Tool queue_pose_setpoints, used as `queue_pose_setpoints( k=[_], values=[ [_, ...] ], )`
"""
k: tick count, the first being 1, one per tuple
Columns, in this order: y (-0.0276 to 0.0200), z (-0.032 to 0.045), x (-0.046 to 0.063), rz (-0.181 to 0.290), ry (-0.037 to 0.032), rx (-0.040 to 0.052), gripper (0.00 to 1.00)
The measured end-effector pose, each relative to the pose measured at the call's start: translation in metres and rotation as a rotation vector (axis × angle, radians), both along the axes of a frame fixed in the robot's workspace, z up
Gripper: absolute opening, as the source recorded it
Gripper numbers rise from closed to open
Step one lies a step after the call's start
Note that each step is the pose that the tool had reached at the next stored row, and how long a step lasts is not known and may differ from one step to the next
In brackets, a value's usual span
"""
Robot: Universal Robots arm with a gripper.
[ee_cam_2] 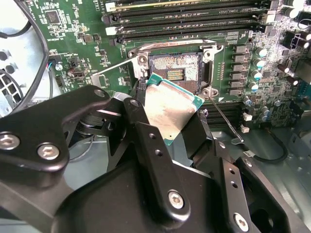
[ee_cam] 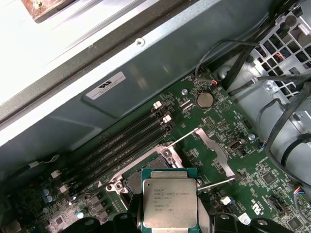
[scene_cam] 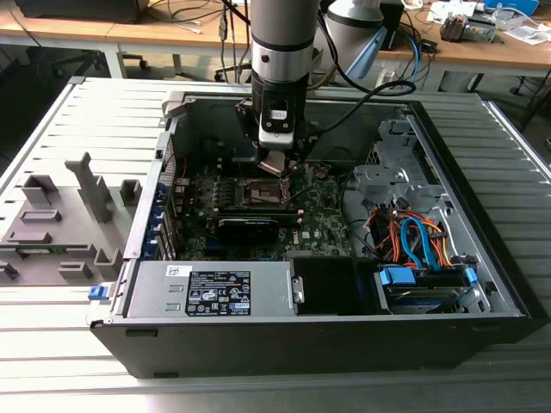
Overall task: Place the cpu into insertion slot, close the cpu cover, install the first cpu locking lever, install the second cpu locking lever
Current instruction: 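Place the cpu into insertion slot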
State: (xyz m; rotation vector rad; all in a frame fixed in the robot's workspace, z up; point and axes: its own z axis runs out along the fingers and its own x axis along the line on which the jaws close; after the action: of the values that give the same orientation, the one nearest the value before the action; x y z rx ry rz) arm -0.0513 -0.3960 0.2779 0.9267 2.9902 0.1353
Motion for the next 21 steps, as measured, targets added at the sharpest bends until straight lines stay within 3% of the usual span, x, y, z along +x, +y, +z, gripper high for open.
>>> queue_pose_setpoints(
  k=[21],
  values=[
    [0.0000, 0.0000, 0.0000, -0.035, 0.0000, -0.0001, 0.54]
  ],
)
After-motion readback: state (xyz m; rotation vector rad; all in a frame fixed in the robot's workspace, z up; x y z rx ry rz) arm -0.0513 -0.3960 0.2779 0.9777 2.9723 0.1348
